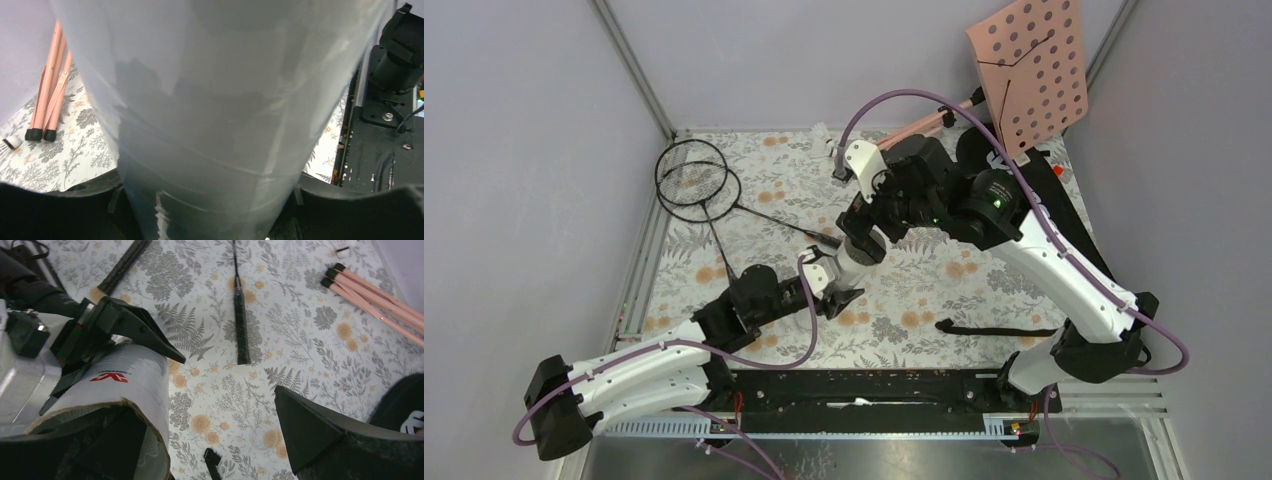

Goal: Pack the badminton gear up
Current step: Place the shuttlecock at the shuttle tube.

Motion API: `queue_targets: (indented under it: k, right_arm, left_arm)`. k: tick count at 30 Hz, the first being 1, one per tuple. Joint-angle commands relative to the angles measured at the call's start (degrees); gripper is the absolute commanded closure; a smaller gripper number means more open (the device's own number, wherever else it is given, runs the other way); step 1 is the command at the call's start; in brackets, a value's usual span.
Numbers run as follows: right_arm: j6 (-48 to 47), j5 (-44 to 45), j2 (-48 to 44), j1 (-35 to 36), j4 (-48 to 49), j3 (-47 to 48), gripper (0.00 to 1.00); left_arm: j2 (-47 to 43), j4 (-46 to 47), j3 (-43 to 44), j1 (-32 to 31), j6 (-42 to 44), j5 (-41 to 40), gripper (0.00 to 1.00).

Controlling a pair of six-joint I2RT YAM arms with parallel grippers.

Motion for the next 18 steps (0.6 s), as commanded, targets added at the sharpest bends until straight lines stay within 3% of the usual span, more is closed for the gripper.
queue_targets:
  k: [1,5,9,14,18]
  right_arm:
    - [-4.85,-7.77,2.17,0.72,-5.19,1.08,0.01]
    - [-6.43,-14.0,1.1,0.72,-7.96,4.3,0.01]
    - [-5.29,-8.94,-2.89,0.72,-2.98,4.26,0.01]
    - [-1.85,4.81,-17.24,0.72,19.87,-12.43,0.01]
    - [0.75,6.82,-30.34,0.67,36.23,-26.55,0.0]
  left_arm:
    - [-1.04,7.0,3.55,0.02,-0.21,2.64,0.5]
    - [-1.45,7.07,3.6,0.02,-0.25,3.15,0.5]
    - [-1.94,7.79,3.59,-0.02,-1.37,2.06,0.48]
    - [-1.63,7.75,3.78,0.02,-3.6,-3.44,0.48]
    - [-1.23,9.62,3.75,0.02,-6.38,-10.53,0.47]
